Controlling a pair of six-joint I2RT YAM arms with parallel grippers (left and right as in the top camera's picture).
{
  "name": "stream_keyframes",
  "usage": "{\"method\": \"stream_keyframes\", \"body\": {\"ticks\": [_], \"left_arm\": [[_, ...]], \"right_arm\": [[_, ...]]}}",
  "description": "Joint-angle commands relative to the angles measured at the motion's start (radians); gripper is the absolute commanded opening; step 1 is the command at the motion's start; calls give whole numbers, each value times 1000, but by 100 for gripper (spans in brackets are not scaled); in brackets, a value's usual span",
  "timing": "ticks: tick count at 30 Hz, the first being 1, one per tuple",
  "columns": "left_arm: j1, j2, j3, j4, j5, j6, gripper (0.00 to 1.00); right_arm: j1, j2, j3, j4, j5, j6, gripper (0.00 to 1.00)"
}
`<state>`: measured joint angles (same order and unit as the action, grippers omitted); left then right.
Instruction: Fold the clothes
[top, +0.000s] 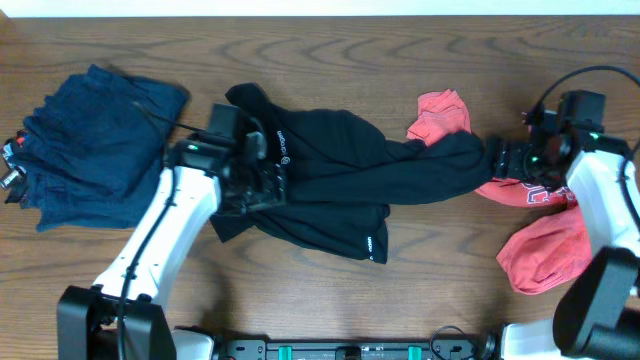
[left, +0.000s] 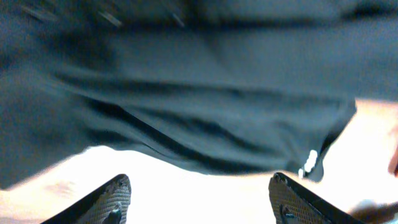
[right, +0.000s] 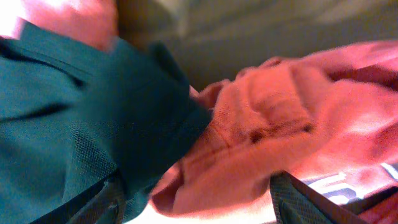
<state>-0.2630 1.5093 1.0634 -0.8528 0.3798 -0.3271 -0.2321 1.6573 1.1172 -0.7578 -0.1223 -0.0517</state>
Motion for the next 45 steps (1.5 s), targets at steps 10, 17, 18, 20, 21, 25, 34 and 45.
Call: {"method": "stream_keyframes", "body": {"ticks": [10, 17, 18, 20, 21, 25, 34, 45], "left_arm": [[-187, 77, -34, 84, -10, -60, 74], [-194, 244, -34, 111, -141, -1, 75], [-194, 265, -33, 120, -142, 5, 75], [-193, 310, -34, 137, -151, 19, 75], [-194, 331, -33, 143, -165, 19, 75], [-192, 366, -33, 142, -192, 16, 75], [-192, 366, -33, 159, -209, 16, 75], [-192, 366, -33, 160, -209, 16, 75]], "right_arm": [[16, 233, -12, 137, 126, -30, 74], [17, 227, -12, 122, 145, 24, 70], [17, 222, -12, 107, 144, 29, 71], [17, 204, -12, 80, 145, 29, 73], [16, 186, -12, 61, 148, 29, 74], [16, 103, -12, 1, 148, 28, 77], [16, 97, -13, -122, 169, -53, 83], [16, 188, -15, 23, 246, -54, 80]]}}
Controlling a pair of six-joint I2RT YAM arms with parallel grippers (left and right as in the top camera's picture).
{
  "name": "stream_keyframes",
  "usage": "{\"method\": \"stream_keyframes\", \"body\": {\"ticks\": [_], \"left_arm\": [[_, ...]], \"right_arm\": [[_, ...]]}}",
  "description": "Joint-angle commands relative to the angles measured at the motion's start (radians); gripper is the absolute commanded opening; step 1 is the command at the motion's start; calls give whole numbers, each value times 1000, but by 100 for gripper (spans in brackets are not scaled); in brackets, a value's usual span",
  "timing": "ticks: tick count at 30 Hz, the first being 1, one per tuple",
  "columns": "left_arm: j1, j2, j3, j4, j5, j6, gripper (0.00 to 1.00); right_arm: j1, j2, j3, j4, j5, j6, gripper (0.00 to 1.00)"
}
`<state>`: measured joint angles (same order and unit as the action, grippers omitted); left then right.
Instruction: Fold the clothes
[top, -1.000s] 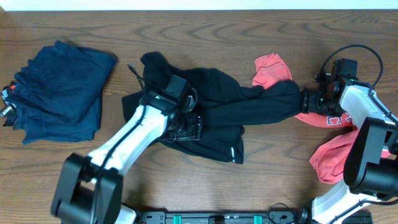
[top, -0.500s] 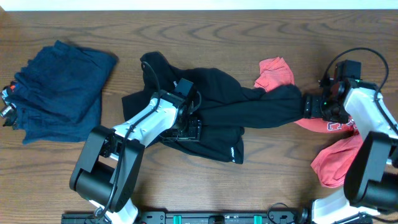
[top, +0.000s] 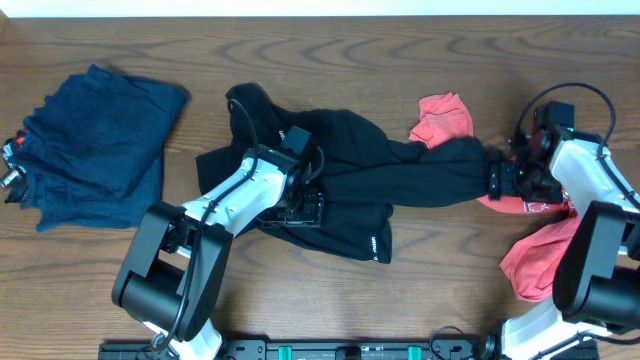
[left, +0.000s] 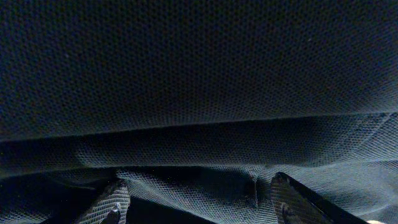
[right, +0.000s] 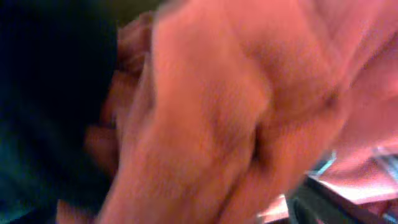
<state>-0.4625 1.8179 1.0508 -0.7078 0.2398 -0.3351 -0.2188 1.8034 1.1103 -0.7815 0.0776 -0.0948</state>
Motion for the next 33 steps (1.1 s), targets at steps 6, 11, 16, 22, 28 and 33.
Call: {"method": "stream_keyframes", "body": {"ticks": [6, 11, 16, 22, 28, 33], "left_arm": [[8, 58, -21, 14, -69, 19, 75], [8, 58, -21, 9, -69, 16, 75], [8, 58, -21, 10, -69, 16, 75], [8, 58, -21, 10, -69, 16, 75], [8, 58, -21, 3, -69, 16, 75], [8, 58, -21, -33, -69, 17, 75]], "right_arm": [[-24, 82, -8, 178, 103, 97, 5], [-161, 82, 20, 214, 182, 266, 1], [-381, 82, 129, 202, 171, 372, 1], [-544, 82, 207, 175, 92, 414, 8], [-556, 60, 228, 188, -215, 335, 31], [-464, -26, 253, 179, -388, 242, 43]]}}
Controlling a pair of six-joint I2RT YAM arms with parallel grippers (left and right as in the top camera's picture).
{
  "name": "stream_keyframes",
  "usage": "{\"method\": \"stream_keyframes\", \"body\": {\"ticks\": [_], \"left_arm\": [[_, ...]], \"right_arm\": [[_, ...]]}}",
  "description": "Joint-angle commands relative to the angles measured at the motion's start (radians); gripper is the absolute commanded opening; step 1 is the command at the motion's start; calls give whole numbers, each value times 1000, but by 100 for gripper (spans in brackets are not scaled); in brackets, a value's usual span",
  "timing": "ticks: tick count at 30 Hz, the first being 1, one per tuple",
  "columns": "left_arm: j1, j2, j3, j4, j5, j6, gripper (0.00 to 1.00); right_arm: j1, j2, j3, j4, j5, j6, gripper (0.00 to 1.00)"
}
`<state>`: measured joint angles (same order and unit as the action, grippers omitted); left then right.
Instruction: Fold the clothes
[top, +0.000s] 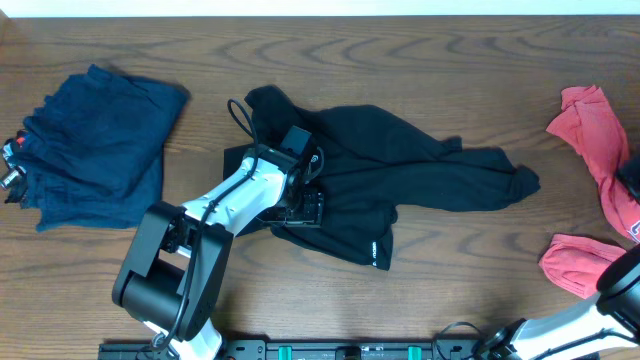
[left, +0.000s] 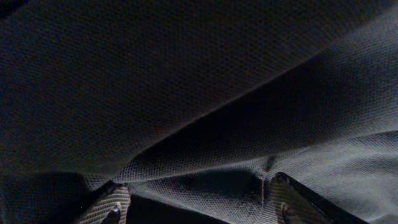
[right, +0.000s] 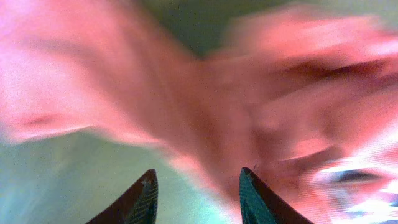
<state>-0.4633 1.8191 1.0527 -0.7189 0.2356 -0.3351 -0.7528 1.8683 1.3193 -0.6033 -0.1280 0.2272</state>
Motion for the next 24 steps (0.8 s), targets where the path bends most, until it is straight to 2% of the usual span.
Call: {"method": "stream_keyframes", "body": {"ticks": [1, 3, 6, 11, 15, 20, 24], "left_arm": [[8, 56, -23, -32, -65, 17, 75], [8, 56, -23, -49, -65, 17, 75], [8, 56, -23, -76, -64, 17, 78], [8, 56, -23, -133, -65, 16, 80], [8, 56, -23, -215, -78, 16, 80], [16, 56, -23, -296, -221, -29, 80], [40, 56, -23, -302, -225, -29, 81]], "right_arm": [[106, -119, 44, -1, -206, -104, 45], [175, -158, 44, -8, -266, -190, 48], [317, -196, 44, -55, -288, -298, 59], [570, -146, 43, -115, -287, -377, 63], [749, -49, 43, -119, -251, -382, 63], [907, 61, 43, -74, -125, -379, 64], [985, 126, 43, -21, 13, -334, 72]]}}
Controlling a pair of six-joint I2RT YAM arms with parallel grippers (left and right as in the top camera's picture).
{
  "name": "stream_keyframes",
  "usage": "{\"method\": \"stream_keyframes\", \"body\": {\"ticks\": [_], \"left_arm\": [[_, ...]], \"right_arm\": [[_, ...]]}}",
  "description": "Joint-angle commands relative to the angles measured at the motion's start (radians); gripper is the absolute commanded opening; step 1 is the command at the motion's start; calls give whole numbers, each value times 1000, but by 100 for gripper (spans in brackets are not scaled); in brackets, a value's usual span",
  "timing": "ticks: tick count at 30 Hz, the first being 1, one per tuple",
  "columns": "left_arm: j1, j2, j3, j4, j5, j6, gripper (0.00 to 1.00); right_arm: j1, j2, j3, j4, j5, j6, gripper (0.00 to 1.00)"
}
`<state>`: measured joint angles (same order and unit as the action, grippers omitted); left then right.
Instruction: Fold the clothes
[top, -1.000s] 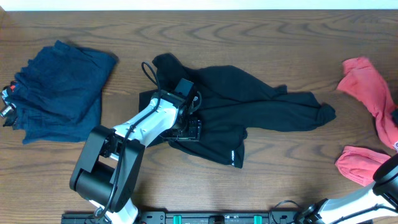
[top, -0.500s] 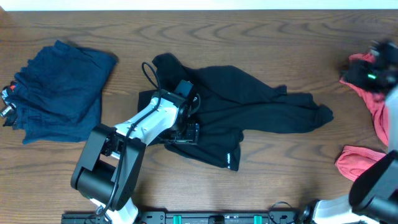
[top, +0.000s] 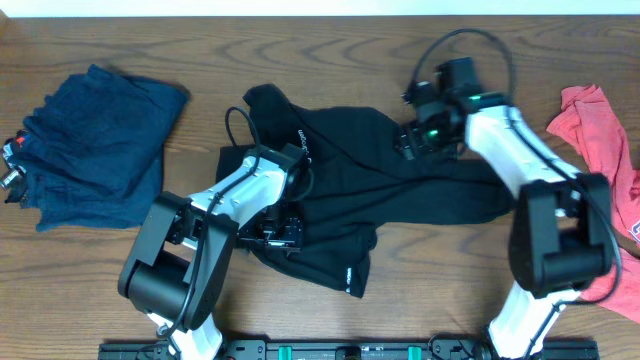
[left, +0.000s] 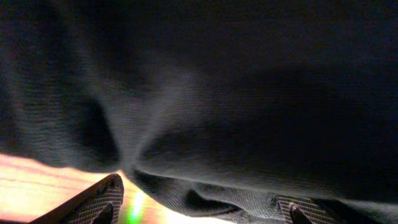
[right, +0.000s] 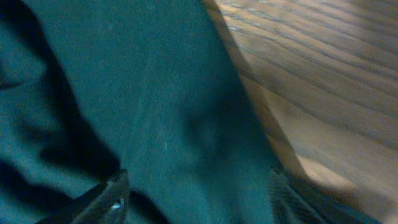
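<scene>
A black garment (top: 340, 190) lies crumpled across the middle of the table, one sleeve trailing right. My left gripper (top: 278, 232) rests low on its lower-left part; in the left wrist view the left gripper (left: 202, 210) is open, with a black hem (left: 236, 193) lying between its wide-set fingers. My right gripper (top: 413, 138) sits over the garment's upper right edge; in the right wrist view the right gripper (right: 199, 202) is open over dark cloth (right: 155, 124), with bare wood to the right.
A folded dark blue pile (top: 95, 145) lies at the far left. A red garment (top: 592, 112) lies at the right edge, part of it running out of view. Brown wooden table (top: 450, 290) shows in front and behind.
My right gripper, off at the far right with the red garment, now stands open on the black garment's upper right. My left gripper has shifted slightly down-left, and the black hem has moved lower.
First my right gripper was where the black sleeve overlapped the red garment, my left at the black garment's left side. Then the right was on the red cloth and the left on the garment's middle. The red garment then lay far right, clear of the black one; both grippers are now on it.
</scene>
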<state>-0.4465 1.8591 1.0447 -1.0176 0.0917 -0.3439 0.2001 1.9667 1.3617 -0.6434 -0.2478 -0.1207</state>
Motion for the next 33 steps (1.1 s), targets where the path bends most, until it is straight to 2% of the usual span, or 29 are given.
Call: {"method": "stream_keyframes", "body": {"ticks": [1, 4, 7, 8, 9, 11, 15, 18, 20, 22, 27, 28, 33], "left_arm": [[27, 16, -14, -3, -82, -20, 81], [27, 16, -14, -2, -82, -20, 81], [27, 16, -14, -2, -82, -20, 81], [27, 16, -14, -1, -82, -20, 81], [27, 16, -14, 1, -82, -20, 81], [27, 16, -14, 5, -82, -20, 81], [27, 16, -14, 40, -82, -20, 81], [27, 16, -14, 86, -82, -20, 81], [27, 16, -14, 124, -82, -3, 81], [27, 16, -13, 161, -82, 11, 81], [34, 16, 23, 240, -86, 18, 81], [38, 16, 35, 251, -86, 19, 81], [89, 16, 106, 273, -87, 64, 81]], "right_arm": [[44, 43, 0, 30, 161, 23, 73], [65, 88, 0, 58, 218, 39, 68], [69, 121, 0, 82, 249, 56, 52], [69, 128, 0, 92, 264, 70, 41], [65, 128, 1, 110, 296, 91, 17], [58, 122, 6, 135, 327, 111, 1], [21, 112, 116, 156, 456, 161, 1], [-18, 111, 271, 123, 504, 228, 2], [-50, 111, 396, 105, 503, 259, 9], [-73, 111, 482, 100, 501, 263, 20], [-96, 111, 553, -17, 490, 256, 66], [-96, 111, 553, -68, 491, 253, 71], [-104, 112, 541, -392, 513, 272, 75]]}}
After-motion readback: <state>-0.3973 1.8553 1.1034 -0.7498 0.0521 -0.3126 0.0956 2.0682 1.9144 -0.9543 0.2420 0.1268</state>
